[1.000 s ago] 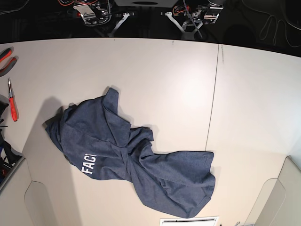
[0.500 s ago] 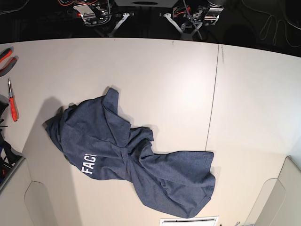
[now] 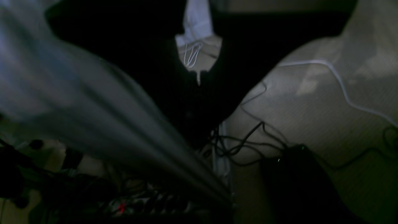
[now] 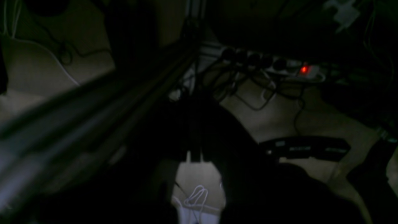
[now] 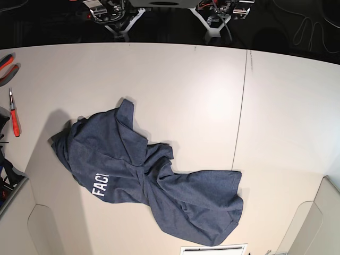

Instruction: Layout the t-shirt on the table in an organized manner, then fold the t-shirt properly

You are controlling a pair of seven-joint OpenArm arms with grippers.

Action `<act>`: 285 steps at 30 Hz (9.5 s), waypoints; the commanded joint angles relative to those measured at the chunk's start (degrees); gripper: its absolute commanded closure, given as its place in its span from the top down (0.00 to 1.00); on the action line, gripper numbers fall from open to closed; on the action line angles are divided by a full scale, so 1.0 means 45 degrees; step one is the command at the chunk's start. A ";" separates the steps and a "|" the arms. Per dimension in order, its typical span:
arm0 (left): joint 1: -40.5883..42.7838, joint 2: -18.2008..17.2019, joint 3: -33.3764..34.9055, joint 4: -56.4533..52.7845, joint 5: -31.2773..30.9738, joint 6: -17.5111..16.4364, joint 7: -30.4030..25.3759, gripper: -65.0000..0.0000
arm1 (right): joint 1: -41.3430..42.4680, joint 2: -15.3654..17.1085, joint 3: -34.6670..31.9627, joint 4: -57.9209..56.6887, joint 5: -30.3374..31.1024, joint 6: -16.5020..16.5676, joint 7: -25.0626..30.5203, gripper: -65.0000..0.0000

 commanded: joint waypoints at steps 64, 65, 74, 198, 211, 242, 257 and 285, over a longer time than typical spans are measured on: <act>0.8446 -0.2977 -0.0180 2.0254 -0.2914 -0.2103 0.1812 0.00 | -0.8286 0.2132 0.3662 1.8340 -0.1477 -0.0709 0.0151 0.00; 0.8194 -0.2982 -0.0180 2.0254 -0.2914 -0.2103 0.1812 0.00 | -0.8063 0.2132 0.3662 1.8340 -0.1938 -0.0709 0.0146 0.00; 0.6052 -0.2909 -0.0180 2.0176 -0.2919 -0.2035 0.1812 0.38 | -0.6003 0.2142 0.3653 1.8336 -0.3415 -0.0612 -0.0010 0.44; 0.1355 -0.2463 -0.0155 1.4868 -0.3167 -0.1496 0.1962 0.44 | 0.2793 0.1258 0.4090 1.3061 -0.1957 0.1962 -0.4221 0.29; 0.1302 -0.2467 -0.0155 1.3765 -0.3351 -0.1535 0.1962 0.44 | 0.2788 0.0219 0.6805 1.3061 0.0117 0.0053 -0.3973 0.56; 0.1297 -0.2463 -0.0155 1.3765 -0.3444 -0.1860 0.1948 0.44 | 0.4279 -0.0257 1.0142 1.0127 0.3623 0.2113 -0.4357 0.53; 0.1263 -0.2463 -0.0155 1.3765 -0.3449 -0.1860 0.1904 0.44 | 0.4284 -0.0257 1.0142 1.0127 0.3628 0.2113 -0.4357 0.00; 0.1302 -0.2463 -0.0155 1.3765 -0.3444 -0.1860 0.1831 0.44 | 1.2021 -0.0185 0.7140 0.7057 -0.0729 0.0850 -0.1112 0.58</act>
